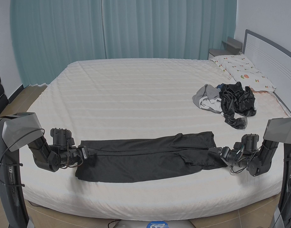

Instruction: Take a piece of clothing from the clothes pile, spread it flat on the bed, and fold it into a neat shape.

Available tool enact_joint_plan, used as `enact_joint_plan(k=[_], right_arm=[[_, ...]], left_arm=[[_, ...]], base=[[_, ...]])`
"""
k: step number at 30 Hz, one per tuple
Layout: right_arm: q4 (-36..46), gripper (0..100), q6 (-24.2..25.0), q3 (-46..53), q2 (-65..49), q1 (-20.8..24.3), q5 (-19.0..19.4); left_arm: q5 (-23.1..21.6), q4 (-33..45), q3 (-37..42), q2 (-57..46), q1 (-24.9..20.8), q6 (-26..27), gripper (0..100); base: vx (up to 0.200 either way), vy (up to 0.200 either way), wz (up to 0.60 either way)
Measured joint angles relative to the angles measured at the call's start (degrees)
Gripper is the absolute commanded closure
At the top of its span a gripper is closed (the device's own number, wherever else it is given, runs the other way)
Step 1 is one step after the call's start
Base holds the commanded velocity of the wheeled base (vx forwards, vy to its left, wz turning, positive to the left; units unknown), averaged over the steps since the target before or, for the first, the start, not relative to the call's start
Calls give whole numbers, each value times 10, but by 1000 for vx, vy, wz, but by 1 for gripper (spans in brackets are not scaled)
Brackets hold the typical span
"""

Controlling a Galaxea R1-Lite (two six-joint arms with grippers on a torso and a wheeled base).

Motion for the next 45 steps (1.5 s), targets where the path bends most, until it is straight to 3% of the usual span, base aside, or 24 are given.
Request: enact_joint_plan(k=[8,37,45], right_arm=[[-1,0,0,0,0,0,0],[-3,0,0,0,0,0,0],[-17,0,1,1,-1,-2,1]], left_arm=[[29,0,5,-3,0,7,100],[30,-1,-5,-13,-4,0,100],[32,-2,-22,-12,-9,-39,100]], base=[[0,0,0],[-21,0,0],[0,0,0]])
